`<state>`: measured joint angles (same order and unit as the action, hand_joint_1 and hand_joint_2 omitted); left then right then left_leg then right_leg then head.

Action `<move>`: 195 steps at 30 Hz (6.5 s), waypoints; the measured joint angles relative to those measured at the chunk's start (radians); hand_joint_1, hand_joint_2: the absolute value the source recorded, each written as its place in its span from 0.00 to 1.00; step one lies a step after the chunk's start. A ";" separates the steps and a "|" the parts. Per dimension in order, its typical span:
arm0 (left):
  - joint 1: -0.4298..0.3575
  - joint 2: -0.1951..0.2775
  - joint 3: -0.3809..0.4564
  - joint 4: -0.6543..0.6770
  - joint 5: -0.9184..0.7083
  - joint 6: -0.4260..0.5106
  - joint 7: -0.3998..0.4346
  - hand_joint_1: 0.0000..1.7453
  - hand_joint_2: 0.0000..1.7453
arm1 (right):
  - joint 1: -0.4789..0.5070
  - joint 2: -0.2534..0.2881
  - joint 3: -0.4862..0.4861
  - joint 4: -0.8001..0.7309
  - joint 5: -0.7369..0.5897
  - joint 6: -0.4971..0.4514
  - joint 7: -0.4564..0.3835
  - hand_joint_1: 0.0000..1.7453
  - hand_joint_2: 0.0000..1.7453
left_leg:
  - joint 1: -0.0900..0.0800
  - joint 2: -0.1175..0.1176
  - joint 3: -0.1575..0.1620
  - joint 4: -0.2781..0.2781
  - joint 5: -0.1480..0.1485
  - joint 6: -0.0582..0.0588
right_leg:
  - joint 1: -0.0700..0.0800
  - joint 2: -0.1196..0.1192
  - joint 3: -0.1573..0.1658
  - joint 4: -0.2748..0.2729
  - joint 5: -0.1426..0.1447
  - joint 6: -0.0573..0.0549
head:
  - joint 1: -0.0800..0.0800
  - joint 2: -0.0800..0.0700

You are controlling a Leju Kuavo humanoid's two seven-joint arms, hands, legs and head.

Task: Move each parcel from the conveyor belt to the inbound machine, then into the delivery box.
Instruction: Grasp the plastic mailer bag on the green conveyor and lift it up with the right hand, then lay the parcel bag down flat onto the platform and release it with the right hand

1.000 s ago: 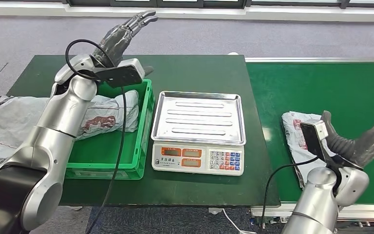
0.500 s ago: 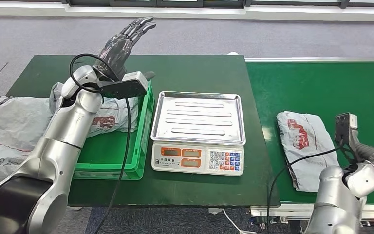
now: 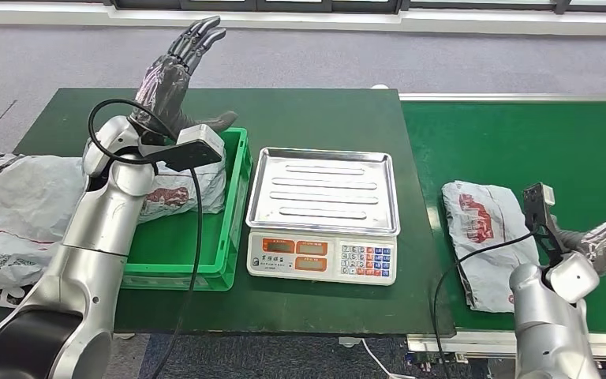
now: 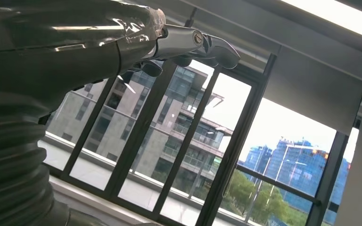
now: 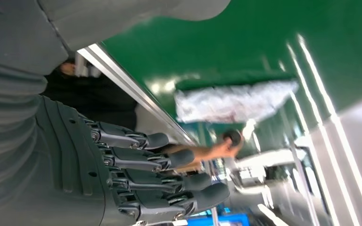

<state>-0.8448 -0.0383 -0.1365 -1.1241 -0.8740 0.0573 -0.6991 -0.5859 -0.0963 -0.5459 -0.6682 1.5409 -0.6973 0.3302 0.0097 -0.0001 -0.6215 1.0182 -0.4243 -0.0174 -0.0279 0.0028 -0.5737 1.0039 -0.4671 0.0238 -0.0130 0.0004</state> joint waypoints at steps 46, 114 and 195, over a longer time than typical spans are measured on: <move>0.175 0.197 -0.103 -0.460 0.538 0.082 -0.002 0.00 1.00 | -0.045 0.047 -0.006 0.386 -0.085 0.440 -0.301 0.02 1.00 | 0.000 0.002 0.000 0.000 0.000 0.000 | 0.000 0.002 -0.001 0.000 -0.001 -0.001 | 0.000 0.000; 0.553 0.167 -0.165 -1.047 0.687 0.109 -0.002 0.00 1.00 | 0.131 0.414 -0.271 -0.665 -0.463 -0.003 -0.938 1.00 1.00 | 0.000 -0.002 -0.001 0.000 -0.001 0.000 | 0.000 -0.002 -0.001 -0.001 -0.004 0.000 | 0.000 0.000; 0.439 0.090 -0.195 -0.879 0.697 0.056 0.001 0.00 1.00 | -0.051 0.460 0.811 -0.162 -0.218 -0.006 -0.524 0.00 1.00 | 0.003 0.002 -0.004 -0.001 0.002 -0.004 | 0.002 0.001 -0.008 0.002 -0.001 -0.004 | 0.000 0.000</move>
<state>-0.4057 0.0512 -0.3317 -2.0032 -0.1767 0.1131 -0.6979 -0.6370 0.3642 0.2646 -0.8307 1.3225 -0.7029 -0.1942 0.0125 0.0015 -0.6252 1.0176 -0.4225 -0.0215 -0.0260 0.0040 -0.5815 1.0055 -0.4683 0.0194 -0.0132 0.0004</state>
